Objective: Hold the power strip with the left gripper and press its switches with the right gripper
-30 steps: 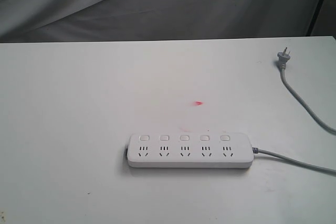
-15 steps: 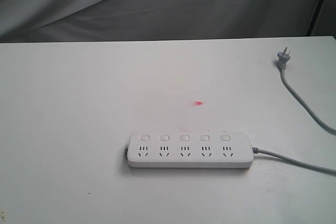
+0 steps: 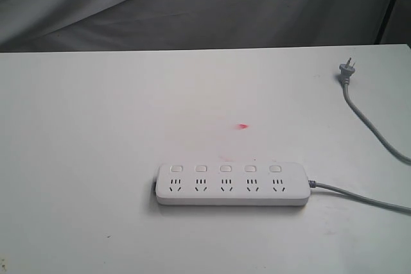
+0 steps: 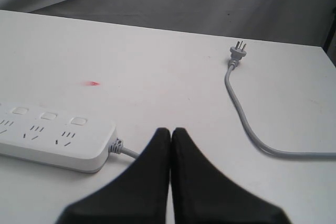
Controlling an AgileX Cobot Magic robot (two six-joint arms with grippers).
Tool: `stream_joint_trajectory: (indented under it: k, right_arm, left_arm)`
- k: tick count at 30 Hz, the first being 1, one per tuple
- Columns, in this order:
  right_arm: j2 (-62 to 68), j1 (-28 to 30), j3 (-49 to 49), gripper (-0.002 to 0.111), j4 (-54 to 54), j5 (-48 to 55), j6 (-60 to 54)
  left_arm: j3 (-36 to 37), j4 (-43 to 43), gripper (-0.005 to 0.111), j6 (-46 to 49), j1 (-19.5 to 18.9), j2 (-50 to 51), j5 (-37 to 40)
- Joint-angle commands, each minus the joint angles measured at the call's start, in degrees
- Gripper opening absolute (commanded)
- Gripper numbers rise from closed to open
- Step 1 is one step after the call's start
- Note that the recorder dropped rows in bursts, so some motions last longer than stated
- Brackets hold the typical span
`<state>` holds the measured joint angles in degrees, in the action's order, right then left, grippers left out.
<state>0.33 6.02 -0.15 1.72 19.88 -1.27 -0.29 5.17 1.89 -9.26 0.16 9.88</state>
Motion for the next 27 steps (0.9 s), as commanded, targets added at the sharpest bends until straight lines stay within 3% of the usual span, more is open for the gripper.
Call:
stream_joint_trajectory:
  k: [1, 27]
  right_arm:
    - [-0.3, -0.2, 0.2, 0.000, 0.5, -0.1, 0.1]
    - [-0.3, -0.2, 0.2, 0.000, 0.5, -0.1, 0.1]
  left_arm:
    - [0.3, -0.2, 0.000, 3.8, -0.1, -0.2, 3.6]
    - [0.3, -0.2, 0.000, 4.6, -0.1, -0.2, 5.6]
